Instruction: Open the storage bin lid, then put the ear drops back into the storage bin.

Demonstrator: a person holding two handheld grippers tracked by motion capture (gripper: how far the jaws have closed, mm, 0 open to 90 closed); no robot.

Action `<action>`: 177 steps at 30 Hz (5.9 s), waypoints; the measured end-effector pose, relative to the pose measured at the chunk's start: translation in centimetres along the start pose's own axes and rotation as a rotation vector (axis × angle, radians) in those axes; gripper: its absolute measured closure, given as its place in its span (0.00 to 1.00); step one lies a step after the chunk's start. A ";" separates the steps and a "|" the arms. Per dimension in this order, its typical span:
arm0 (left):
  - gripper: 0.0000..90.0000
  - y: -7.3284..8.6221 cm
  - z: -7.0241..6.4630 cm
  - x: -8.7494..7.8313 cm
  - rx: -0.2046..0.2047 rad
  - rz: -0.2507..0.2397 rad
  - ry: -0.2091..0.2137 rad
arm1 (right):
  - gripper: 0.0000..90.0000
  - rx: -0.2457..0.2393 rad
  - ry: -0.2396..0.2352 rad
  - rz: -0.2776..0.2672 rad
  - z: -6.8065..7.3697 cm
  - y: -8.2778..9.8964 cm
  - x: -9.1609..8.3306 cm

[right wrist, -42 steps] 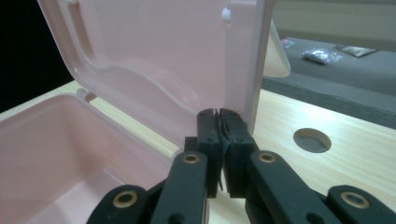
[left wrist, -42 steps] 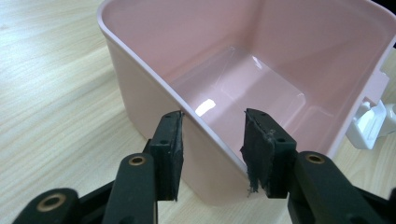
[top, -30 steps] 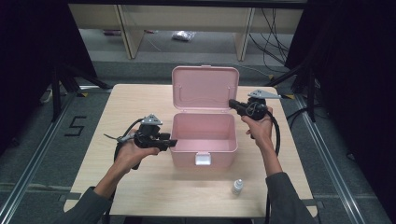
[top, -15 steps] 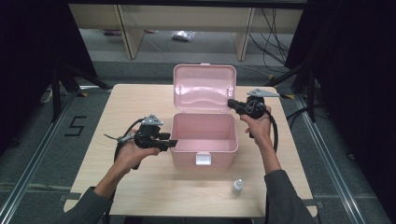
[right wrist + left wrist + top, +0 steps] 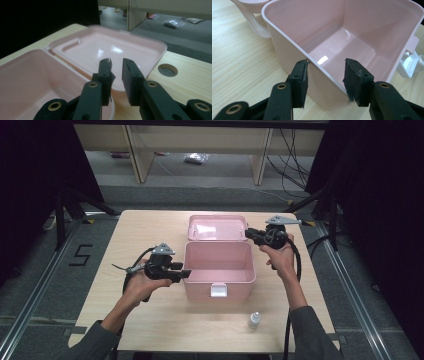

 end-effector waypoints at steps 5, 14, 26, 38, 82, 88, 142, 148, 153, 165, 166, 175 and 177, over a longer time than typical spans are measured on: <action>0.60 -0.1 -0.1 0.1 -0.016 -0.017 -0.006 | 0.80 -0.074 0.037 0.093 1.2 0.4 -1.8; 0.60 0.0 0.0 0.0 0.000 -0.002 -0.001 | 0.69 -0.095 0.030 0.127 2.8 1.0 -4.1; 0.59 0.0 0.1 0.0 0.002 -0.002 0.005 | 0.54 -0.114 0.094 0.187 4.6 2.5 -6.8; 0.58 -0.1 0.2 0.0 0.026 -0.013 0.012 | 0.53 -0.080 0.108 0.226 6.1 5.3 -10.2; 0.57 -0.1 -0.1 0.2 -0.028 0.011 0.028 | 0.40 -0.044 0.022 0.623 11.3 13.2 -12.9; 0.57 -0.1 0.0 0.2 -0.009 0.020 0.016 | 0.39 -0.041 0.003 0.686 12.1 13.7 -12.4; 0.57 0.0 -0.1 0.2 0.006 0.021 0.012 | 0.45 -0.186 -0.068 0.848 13.7 14.0 -6.8; 0.57 0.0 -0.1 0.2 0.004 0.020 0.013 | 0.50 -0.191 -0.081 0.864 13.8 14.2 -6.3; 0.56 -0.1 -0.2 0.3 -0.010 -0.002 0.005 | 0.60 -0.194 -0.091 0.886 13.8 14.4 -6.0; 0.56 -0.1 -0.2 0.2 -0.023 0.008 0.015 | 0.67 -0.222 -0.124 0.886 14.2 13.8 -6.4; 0.56 -0.1 -0.2 0.2 -0.019 0.010 0.018 | 0.67 -0.219 -0.128 0.885 14.3 13.8 -6.4; 0.57 -0.1 -0.2 0.2 -0.024 0.007 0.004 | 0.67 -0.237 -0.159 0.881 14.7 12.4 -6.8; 0.57 -0.1 -0.3 0.2 -0.025 0.008 0.003 | 0.67 -0.246 -0.171 0.881 14.7 12.1 -6.8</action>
Point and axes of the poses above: each handheld gripper's, and its own axes: x roughly forward along the jaws, y roughly out of its underside, z roughly to its left, the point moved 5 cm from there along x, roughly forward along the jaws, and after that the axes turned 11 degrees about -y, right-handed, at the moved point
